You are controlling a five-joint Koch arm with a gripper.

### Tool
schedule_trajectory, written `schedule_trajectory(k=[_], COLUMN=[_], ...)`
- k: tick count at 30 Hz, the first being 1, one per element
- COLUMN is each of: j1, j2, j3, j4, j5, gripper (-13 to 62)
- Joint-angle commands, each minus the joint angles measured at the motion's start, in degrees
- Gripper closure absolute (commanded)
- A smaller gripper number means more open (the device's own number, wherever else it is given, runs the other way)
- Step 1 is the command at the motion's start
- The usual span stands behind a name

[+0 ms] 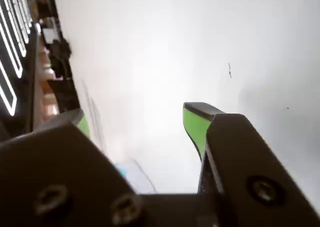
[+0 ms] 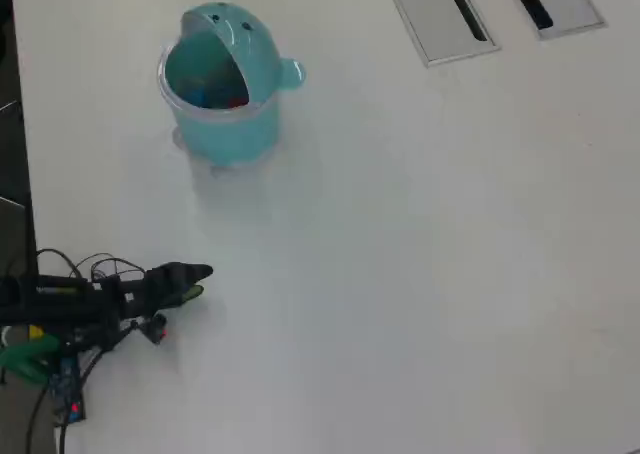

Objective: Grasp RGB lego blocks and put them in the bin one by one.

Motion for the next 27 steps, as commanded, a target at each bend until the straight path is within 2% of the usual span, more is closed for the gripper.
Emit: schedule_trajectory(k=[1,27], j1=[-0.09,-0.44], j2=[2.81,2.81], j3=[4.22,4.22], j4=[0.35,0.53], j5=[0.26,0.18], gripper=[14.7,14.8])
